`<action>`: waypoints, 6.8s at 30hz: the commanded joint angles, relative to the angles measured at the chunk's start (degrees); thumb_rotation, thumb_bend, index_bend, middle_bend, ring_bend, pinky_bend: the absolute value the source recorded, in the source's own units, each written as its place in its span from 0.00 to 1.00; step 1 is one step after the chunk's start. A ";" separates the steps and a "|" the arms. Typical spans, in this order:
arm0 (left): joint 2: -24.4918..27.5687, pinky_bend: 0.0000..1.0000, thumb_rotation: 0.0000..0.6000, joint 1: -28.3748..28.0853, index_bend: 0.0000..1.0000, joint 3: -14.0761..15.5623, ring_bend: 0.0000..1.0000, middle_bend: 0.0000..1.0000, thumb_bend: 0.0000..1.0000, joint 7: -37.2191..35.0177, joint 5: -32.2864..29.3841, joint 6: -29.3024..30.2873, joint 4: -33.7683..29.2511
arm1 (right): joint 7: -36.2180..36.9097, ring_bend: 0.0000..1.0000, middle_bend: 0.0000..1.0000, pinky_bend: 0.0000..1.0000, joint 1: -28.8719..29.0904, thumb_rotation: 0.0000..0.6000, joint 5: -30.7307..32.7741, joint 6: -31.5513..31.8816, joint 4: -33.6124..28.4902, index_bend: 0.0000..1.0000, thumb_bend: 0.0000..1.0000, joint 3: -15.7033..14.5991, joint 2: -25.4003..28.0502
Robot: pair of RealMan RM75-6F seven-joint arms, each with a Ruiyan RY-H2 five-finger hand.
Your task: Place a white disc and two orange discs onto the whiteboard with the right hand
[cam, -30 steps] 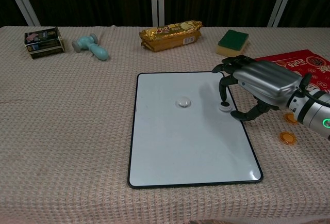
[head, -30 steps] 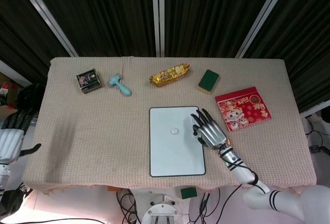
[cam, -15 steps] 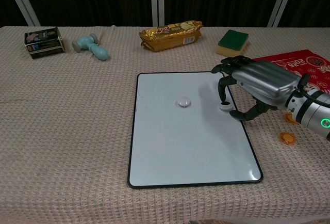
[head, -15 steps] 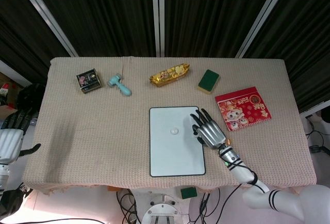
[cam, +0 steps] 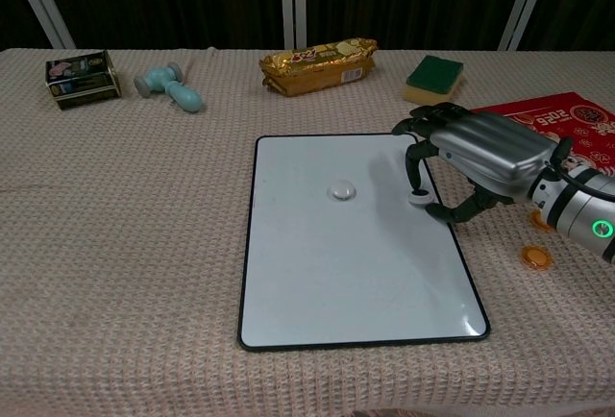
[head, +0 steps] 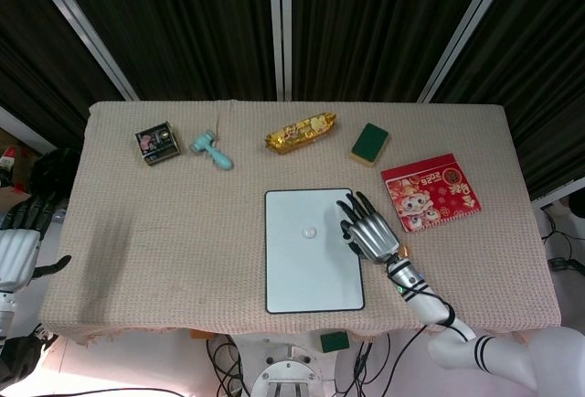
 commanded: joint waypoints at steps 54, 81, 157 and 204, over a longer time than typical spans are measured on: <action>0.18 0.10 1.00 -0.68 0.11 -0.10 0.00 0.04 0.13 0.88 -0.26 -1.29 -0.63 | -3.75 0.00 0.11 0.00 2.27 1.00 13.19 -10.59 -17.29 0.70 0.51 3.54 10.10; 0.21 0.10 1.00 -0.71 0.11 -0.12 0.00 0.04 0.13 0.70 -0.83 -1.74 -0.34 | 1.24 0.00 0.07 0.00 3.29 1.00 11.23 -9.71 -13.60 0.45 0.35 2.55 7.66; 0.35 0.10 1.00 -0.40 0.11 -0.09 0.00 0.04 0.13 0.24 -0.64 -1.21 -0.31 | 1.28 0.00 0.05 0.00 4.36 1.00 4.04 -5.15 -1.71 0.53 0.37 1.88 -0.77; 0.50 0.10 1.00 -0.26 0.11 -0.10 0.00 0.04 0.13 -0.29 -0.76 -1.23 0.07 | -0.03 0.00 0.05 0.00 7.06 1.00 5.80 -7.97 0.00 0.34 0.34 2.91 -3.22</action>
